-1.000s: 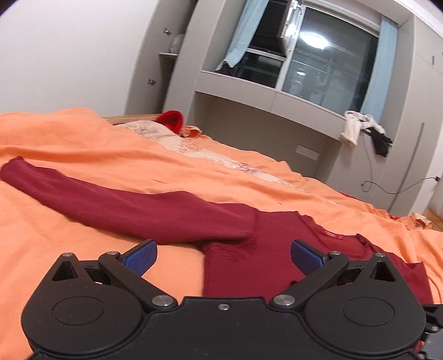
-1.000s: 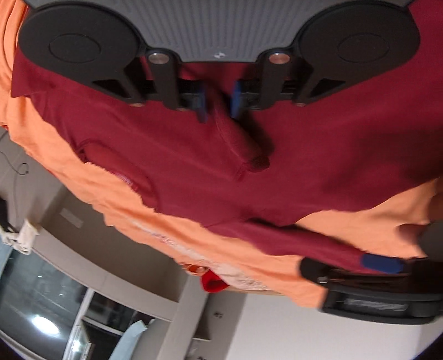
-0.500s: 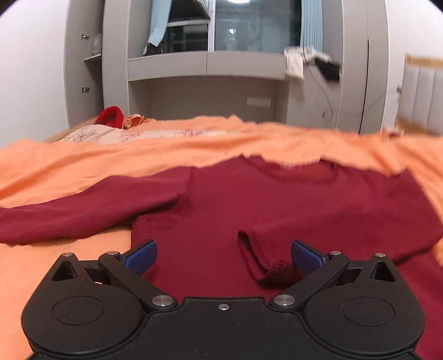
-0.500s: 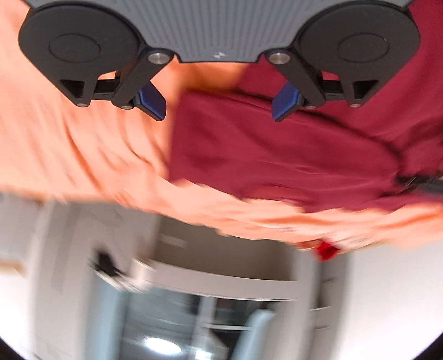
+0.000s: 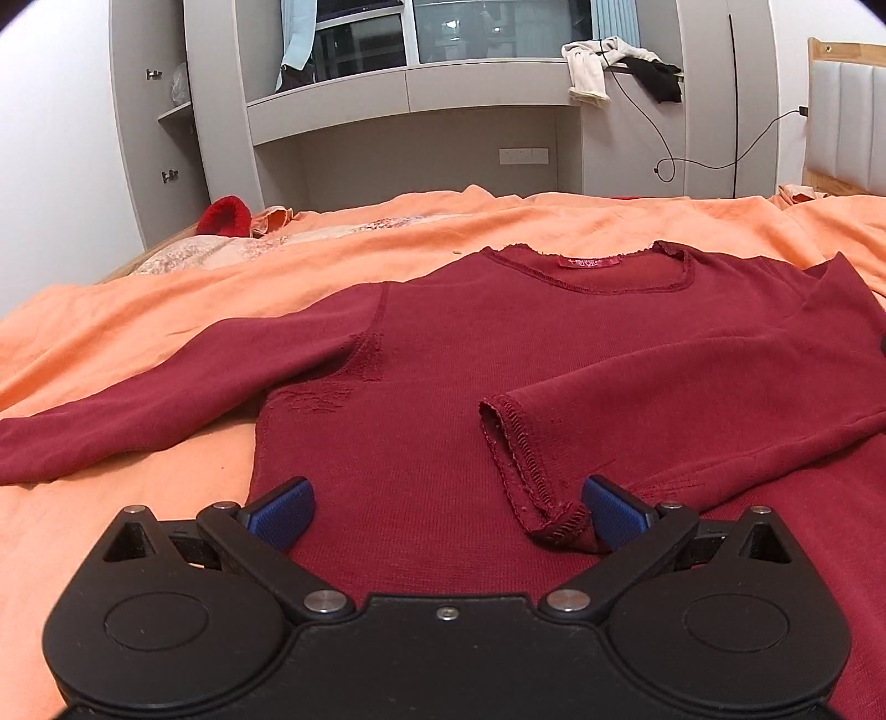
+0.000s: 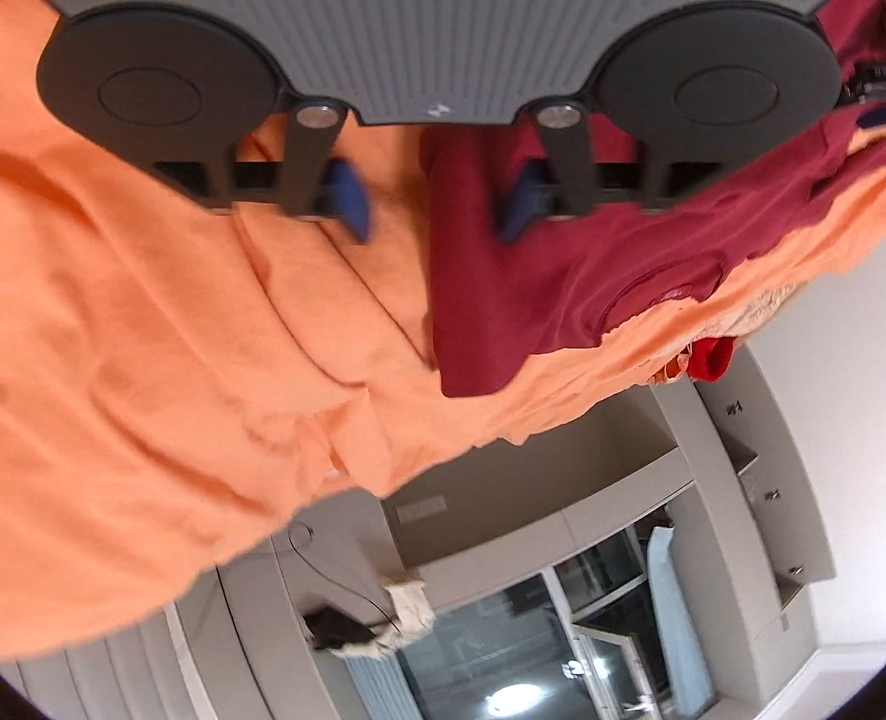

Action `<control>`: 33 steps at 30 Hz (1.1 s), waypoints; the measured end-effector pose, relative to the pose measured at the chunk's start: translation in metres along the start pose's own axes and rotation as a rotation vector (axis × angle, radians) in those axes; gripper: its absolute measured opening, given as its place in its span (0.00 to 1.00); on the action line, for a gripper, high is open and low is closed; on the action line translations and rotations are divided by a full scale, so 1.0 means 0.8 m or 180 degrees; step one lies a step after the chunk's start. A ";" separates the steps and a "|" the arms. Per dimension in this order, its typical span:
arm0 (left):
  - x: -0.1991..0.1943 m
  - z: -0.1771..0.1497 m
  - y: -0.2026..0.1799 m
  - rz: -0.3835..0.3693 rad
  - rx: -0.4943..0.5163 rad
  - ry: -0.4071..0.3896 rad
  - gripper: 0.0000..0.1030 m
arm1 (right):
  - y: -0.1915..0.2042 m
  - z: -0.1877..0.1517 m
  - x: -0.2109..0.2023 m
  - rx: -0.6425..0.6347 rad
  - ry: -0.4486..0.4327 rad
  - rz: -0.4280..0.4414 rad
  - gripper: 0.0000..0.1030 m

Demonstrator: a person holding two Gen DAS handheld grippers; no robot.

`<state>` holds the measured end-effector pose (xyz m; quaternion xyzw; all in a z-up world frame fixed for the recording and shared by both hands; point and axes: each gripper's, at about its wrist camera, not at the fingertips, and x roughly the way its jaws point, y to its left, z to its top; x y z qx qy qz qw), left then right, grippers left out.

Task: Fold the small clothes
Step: 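Open the right tool to release the sleeve and withdraw, then move the left tool to the other sleeve cuff and close on it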

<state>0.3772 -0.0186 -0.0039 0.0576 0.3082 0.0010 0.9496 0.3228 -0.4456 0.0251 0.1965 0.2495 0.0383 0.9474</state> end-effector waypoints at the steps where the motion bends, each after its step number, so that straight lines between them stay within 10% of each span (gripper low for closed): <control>1: 0.000 0.000 0.000 -0.0005 -0.0007 -0.0002 1.00 | 0.001 -0.001 0.010 0.0032 0.0032 0.0037 0.10; 12: -0.025 0.007 0.020 0.0008 -0.0322 -0.0229 0.99 | 0.010 -0.005 0.017 0.0061 0.0008 -0.0164 0.12; 23: -0.083 0.040 0.156 0.0634 -0.1231 -0.0441 0.99 | 0.045 0.011 -0.019 -0.0310 -0.0141 -0.0082 0.82; 29: -0.081 0.031 0.260 0.1174 -0.0944 -0.0111 0.99 | 0.077 0.010 -0.037 -0.0490 -0.0206 0.0138 1.00; 33: -0.077 0.013 0.349 0.1295 -0.1512 0.0100 0.99 | 0.093 0.004 -0.042 -0.0542 -0.0175 0.0268 1.00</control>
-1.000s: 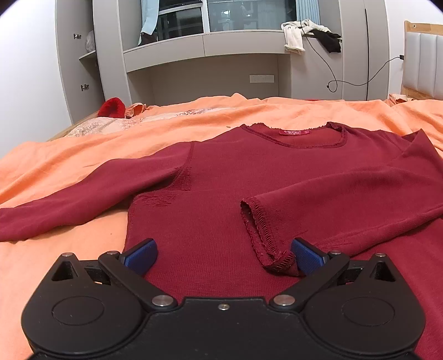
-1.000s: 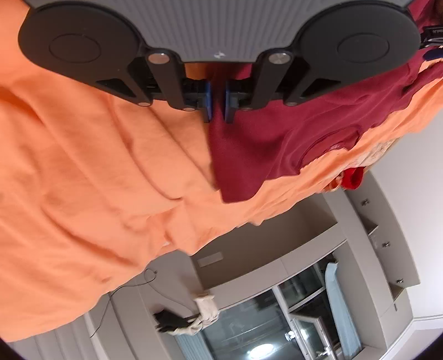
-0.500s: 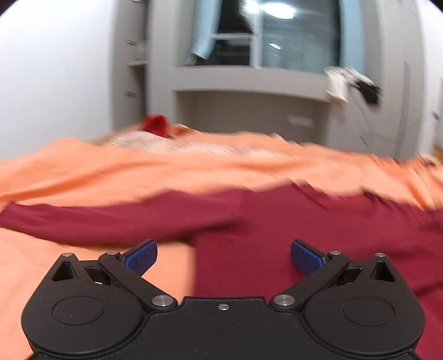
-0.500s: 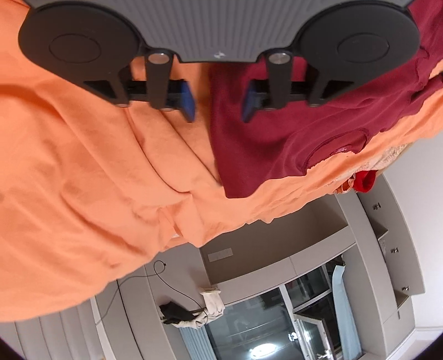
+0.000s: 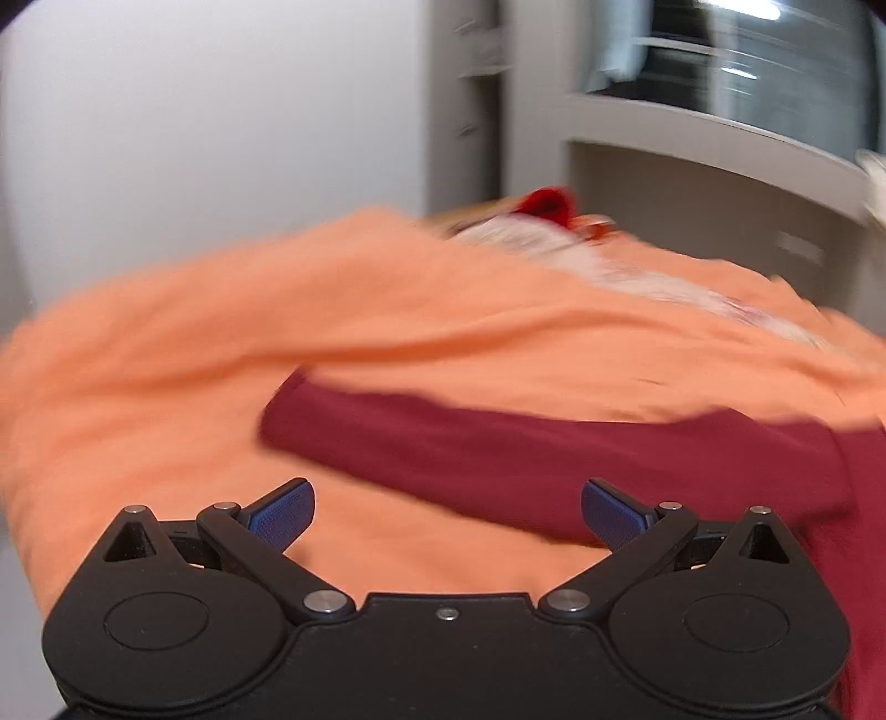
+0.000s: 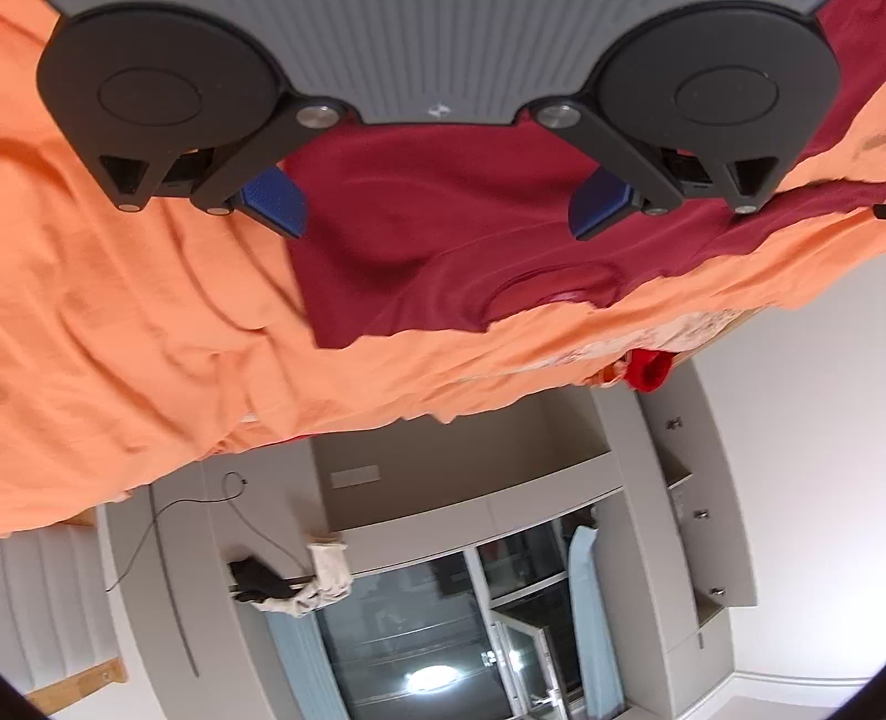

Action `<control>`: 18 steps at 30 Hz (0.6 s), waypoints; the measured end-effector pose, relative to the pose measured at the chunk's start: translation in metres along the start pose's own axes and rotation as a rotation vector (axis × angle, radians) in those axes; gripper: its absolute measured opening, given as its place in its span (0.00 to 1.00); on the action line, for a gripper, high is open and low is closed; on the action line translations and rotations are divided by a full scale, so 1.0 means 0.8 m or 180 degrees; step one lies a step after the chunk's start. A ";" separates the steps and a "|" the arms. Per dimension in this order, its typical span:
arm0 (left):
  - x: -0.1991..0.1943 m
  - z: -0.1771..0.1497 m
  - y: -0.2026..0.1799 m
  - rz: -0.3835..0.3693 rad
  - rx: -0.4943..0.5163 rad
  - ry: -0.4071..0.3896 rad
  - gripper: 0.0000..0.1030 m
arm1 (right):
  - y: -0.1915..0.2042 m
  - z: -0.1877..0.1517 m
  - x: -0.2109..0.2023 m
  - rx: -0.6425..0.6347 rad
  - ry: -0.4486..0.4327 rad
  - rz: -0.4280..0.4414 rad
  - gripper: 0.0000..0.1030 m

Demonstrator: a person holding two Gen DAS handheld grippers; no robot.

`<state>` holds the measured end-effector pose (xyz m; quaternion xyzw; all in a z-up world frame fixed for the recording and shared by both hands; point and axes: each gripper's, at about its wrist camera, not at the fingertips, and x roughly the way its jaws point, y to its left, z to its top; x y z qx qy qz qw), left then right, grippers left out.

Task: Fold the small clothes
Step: 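Move the left tool to the other sleeve cuff and close on it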

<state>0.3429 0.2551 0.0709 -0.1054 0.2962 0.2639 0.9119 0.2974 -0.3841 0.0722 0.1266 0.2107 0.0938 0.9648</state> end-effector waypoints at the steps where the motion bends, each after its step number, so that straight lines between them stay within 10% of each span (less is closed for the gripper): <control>1: 0.011 0.005 0.021 -0.0029 -0.0228 0.0083 0.99 | 0.004 -0.001 0.000 -0.0018 0.0012 0.0021 1.00; 9: 0.075 0.029 0.088 -0.0067 -0.1347 0.0218 0.94 | 0.024 -0.013 0.009 -0.0177 0.0132 0.0094 1.00; 18: 0.110 0.034 0.095 0.0234 -0.1569 0.0128 0.47 | 0.017 -0.020 0.015 -0.0228 0.0248 0.0131 1.00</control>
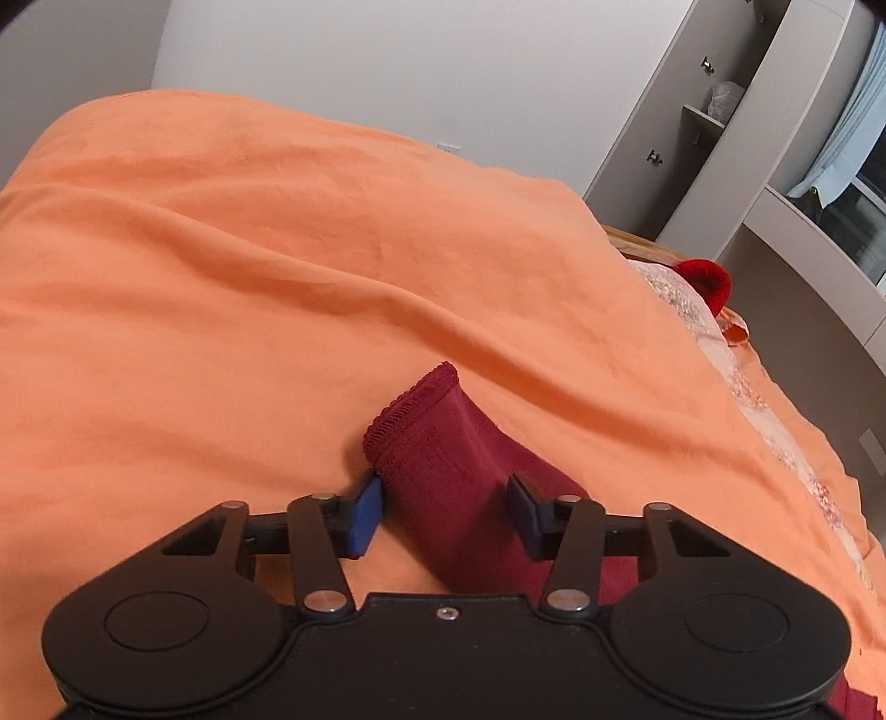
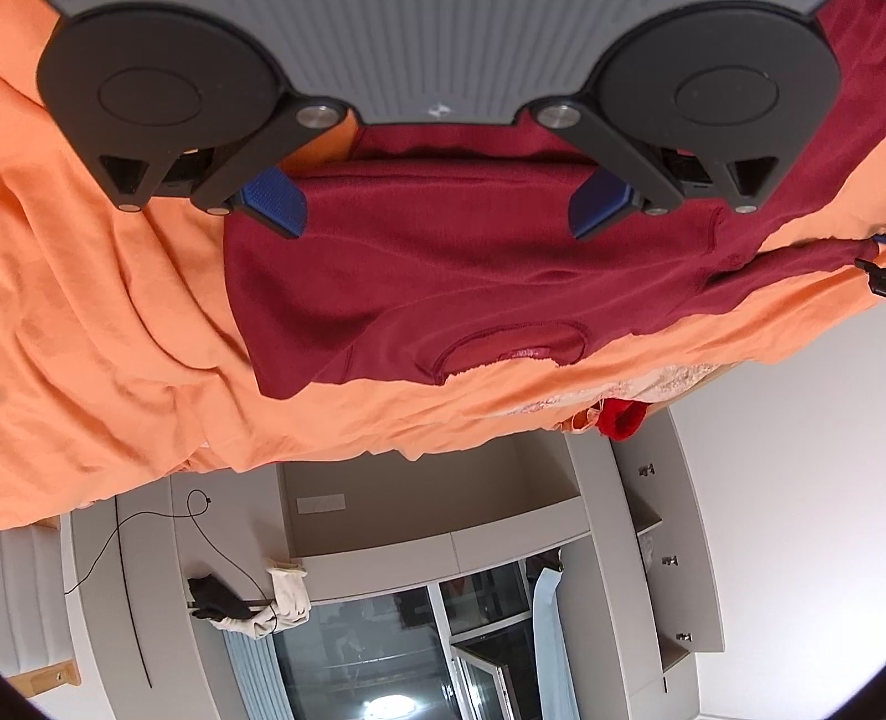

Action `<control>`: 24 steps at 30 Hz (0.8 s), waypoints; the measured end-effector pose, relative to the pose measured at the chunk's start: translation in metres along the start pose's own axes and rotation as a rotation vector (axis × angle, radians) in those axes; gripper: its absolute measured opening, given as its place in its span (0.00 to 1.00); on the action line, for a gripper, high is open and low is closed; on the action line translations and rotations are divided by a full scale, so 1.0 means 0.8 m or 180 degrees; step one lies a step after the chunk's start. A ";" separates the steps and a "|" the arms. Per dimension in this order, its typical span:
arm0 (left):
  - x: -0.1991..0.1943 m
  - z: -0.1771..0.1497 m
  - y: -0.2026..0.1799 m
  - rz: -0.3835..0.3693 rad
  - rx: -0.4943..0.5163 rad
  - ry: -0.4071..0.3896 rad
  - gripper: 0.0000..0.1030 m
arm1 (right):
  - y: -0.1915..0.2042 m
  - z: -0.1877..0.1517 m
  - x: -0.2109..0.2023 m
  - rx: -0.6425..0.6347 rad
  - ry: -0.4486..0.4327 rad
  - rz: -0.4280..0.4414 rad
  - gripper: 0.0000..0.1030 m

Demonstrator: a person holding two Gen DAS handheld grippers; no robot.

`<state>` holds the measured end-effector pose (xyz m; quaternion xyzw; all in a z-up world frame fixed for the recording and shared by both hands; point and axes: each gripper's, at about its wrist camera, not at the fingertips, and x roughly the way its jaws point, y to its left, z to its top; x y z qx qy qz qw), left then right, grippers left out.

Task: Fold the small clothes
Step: 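Move the left tool to the other sleeve cuff and close on it, then carry the sleeve with the left tool across the sweater body and release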

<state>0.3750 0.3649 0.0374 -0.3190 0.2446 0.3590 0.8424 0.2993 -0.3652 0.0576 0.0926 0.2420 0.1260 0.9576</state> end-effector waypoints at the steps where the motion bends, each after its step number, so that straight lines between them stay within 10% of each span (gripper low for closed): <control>1: 0.003 0.000 0.001 -0.0027 -0.0017 -0.0020 0.40 | -0.001 -0.001 0.000 -0.0002 0.0013 0.0003 1.00; 4: 0.004 -0.002 0.003 -0.0071 -0.0015 -0.0038 0.08 | -0.005 -0.003 -0.001 0.0002 0.0032 0.0011 1.00; 13: -0.062 -0.003 -0.034 -0.0493 0.0381 -0.0723 0.05 | -0.014 -0.004 -0.008 0.0053 0.0017 0.0015 1.00; 24: -0.222 -0.067 -0.162 -0.1491 0.1818 -0.1401 0.05 | -0.019 -0.001 -0.033 0.0083 -0.0119 0.0036 1.00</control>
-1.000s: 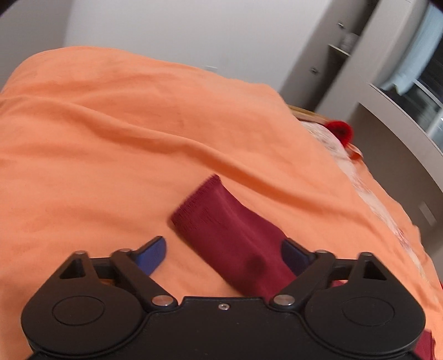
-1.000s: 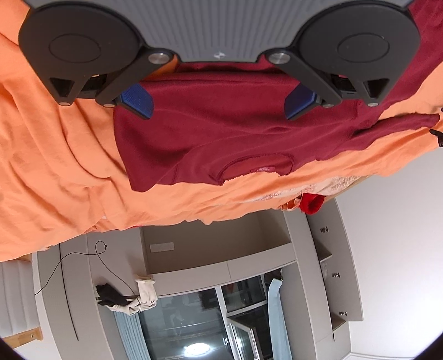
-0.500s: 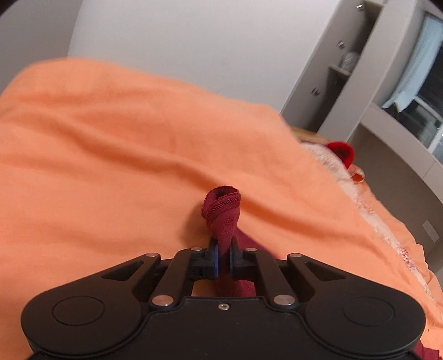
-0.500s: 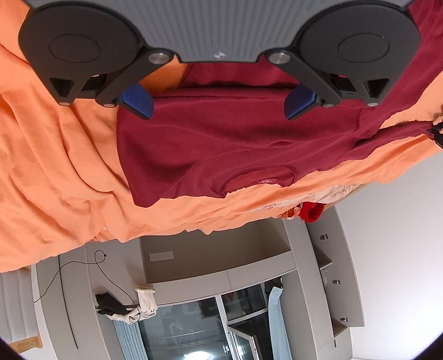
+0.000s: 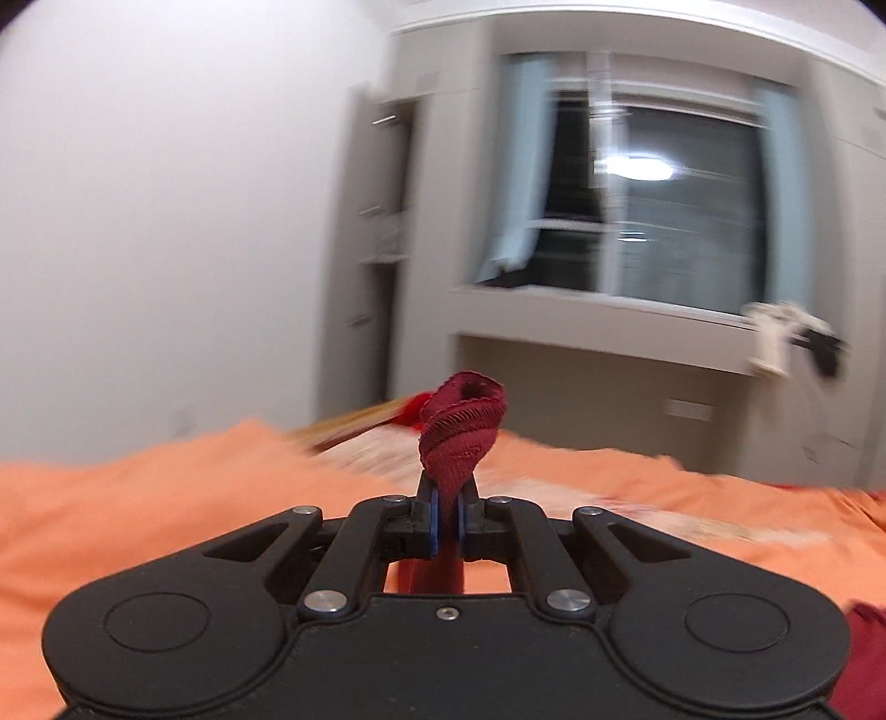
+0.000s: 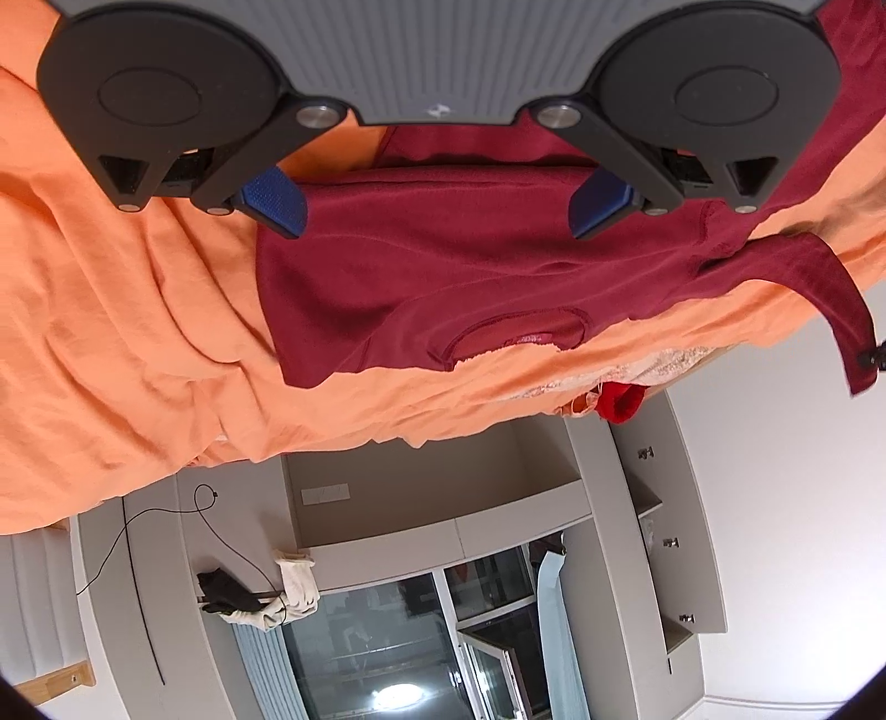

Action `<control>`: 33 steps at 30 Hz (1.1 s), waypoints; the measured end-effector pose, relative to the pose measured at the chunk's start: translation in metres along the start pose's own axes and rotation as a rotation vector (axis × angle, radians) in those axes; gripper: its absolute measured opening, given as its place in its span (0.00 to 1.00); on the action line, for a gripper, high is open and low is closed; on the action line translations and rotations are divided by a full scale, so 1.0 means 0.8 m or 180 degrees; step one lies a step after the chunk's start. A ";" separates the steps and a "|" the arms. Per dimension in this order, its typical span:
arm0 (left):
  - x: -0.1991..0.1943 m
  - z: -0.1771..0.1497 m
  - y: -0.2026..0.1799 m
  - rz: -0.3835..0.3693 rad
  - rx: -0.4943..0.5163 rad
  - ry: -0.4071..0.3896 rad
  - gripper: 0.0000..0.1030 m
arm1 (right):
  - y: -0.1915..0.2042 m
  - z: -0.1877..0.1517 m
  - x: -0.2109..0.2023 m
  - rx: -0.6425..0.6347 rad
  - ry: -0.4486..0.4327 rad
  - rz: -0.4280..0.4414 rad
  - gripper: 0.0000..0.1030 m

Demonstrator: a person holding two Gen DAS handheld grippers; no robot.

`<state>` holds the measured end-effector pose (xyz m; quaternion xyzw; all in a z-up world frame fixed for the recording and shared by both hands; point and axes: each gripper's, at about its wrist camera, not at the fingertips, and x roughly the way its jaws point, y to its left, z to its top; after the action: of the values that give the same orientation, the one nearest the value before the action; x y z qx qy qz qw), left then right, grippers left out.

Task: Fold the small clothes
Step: 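Carry the sleeve with the left tool across the sweater body and release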

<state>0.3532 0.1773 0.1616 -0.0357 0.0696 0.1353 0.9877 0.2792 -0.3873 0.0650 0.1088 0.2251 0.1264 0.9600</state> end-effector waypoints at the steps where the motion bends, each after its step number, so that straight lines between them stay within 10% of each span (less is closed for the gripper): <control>1: -0.009 0.003 -0.021 -0.0115 0.0101 -0.0040 0.05 | 0.000 0.001 -0.003 0.0005 -0.0013 0.0002 1.00; 15: -0.086 -0.104 -0.279 -0.1458 0.0896 0.0145 0.06 | -0.023 0.003 -0.034 0.0096 -0.0176 -0.0124 1.00; 23: -0.113 -0.217 -0.310 -0.1853 0.0929 0.0477 0.06 | -0.049 -0.001 -0.041 0.0247 -0.0193 -0.0262 1.00; 33: -0.152 -0.245 -0.317 -0.2029 0.0834 0.0536 0.06 | -0.053 -0.004 -0.041 0.0274 -0.0187 -0.0298 1.00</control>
<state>0.2816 -0.1158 -0.0010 0.0603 0.1530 -0.1932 0.9673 0.2574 -0.4362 0.0644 0.1429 0.2069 0.0683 0.9655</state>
